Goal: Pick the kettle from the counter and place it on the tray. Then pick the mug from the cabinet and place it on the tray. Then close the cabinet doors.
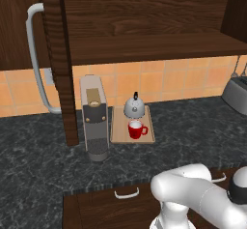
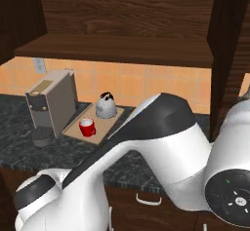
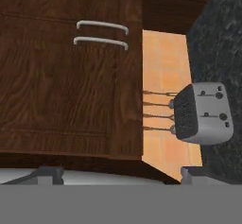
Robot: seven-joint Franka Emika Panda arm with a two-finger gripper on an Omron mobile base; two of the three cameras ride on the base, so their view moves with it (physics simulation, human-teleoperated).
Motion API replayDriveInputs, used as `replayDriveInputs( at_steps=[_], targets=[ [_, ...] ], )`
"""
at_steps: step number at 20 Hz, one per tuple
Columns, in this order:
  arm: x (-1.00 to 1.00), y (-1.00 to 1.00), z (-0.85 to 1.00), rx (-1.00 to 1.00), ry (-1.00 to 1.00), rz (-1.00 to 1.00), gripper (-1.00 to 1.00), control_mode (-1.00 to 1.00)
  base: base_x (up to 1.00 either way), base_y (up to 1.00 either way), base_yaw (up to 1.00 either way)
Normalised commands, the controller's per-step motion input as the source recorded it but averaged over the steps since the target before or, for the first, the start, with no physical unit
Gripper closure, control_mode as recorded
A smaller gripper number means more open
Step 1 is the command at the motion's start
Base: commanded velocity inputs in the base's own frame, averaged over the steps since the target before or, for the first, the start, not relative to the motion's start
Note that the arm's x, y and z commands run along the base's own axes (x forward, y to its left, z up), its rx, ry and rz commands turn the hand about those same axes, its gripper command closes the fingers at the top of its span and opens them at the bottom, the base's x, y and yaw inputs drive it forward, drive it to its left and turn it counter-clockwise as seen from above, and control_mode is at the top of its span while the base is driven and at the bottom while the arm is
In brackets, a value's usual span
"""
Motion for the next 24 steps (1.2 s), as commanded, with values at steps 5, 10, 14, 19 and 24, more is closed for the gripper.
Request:
replayDriveInputs(
  at_steps=[5, 10, 14, 19, 24],
  targets=[
    [0.23, 0.47, 0.0, -0.01, 0.09, 0.15, -1.0, -1.0, 0.0, 0.0, 0.0],
    [0.3, 0.59, 0.0, -0.01, 0.11, 0.13, -1.0, -1.0, 0.0, 0.0, 0.0],
    [0.29, 0.62, -0.06, 0.0, 0.05, 0.13, -1.0, -1.0, 0.0, 0.0, 0.0],
    [0.33, 0.67, -0.28, -0.01, 0.0, 0.12, -1.0, -1.0, 0.0, 0.0, 0.0],
    [0.48, 0.62, -0.23, 0.0, 0.0, 0.12, -1.0, -1.0, 0.0, 0.0, 0.0]
  ],
)
